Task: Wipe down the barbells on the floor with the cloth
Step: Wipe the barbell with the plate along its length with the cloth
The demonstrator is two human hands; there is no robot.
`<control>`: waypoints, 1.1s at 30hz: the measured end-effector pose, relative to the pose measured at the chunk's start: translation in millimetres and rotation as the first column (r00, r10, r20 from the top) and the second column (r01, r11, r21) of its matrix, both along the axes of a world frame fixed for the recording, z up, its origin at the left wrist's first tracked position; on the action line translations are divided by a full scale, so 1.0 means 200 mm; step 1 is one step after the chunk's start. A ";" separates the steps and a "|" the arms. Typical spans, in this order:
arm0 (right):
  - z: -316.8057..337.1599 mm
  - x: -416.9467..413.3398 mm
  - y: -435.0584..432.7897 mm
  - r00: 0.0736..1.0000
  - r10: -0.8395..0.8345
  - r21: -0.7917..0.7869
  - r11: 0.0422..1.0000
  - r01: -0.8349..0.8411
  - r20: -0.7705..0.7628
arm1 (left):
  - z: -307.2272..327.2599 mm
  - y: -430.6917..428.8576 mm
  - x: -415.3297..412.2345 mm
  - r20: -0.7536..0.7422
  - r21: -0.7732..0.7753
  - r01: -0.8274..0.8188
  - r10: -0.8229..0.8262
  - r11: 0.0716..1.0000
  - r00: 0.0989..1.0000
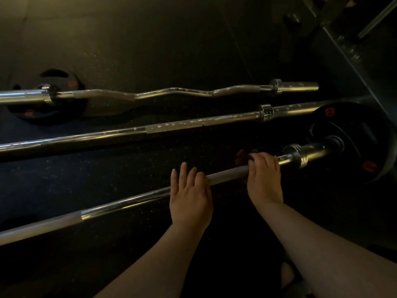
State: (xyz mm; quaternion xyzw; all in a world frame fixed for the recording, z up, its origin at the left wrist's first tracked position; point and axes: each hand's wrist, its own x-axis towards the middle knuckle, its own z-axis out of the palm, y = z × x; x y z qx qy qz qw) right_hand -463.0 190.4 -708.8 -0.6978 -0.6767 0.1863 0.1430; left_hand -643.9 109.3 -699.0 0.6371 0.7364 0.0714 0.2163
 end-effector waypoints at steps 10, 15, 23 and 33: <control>0.07 0.09 0.02 0.971 0.232 -0.009 0.973 -0.232 0.059 | -0.02 0.01 0.02 0.090 0.038 0.006 -0.009 0.999 0.996; 0.05 0.07 0.00 0.998 -0.071 -0.007 0.997 0.071 0.002 | -0.01 0.02 0.03 0.107 0.015 0.033 -0.035 0.999 0.994; 0.03 0.18 0.10 0.976 0.200 -0.041 0.980 -0.197 0.084 | 0.00 0.01 0.02 0.100 0.015 0.017 -0.018 1.000 0.995; 0.06 0.16 0.00 0.969 0.236 -0.044 0.971 -0.233 0.079 | -0.02 0.02 0.02 0.100 0.010 0.024 -0.025 1.000 0.995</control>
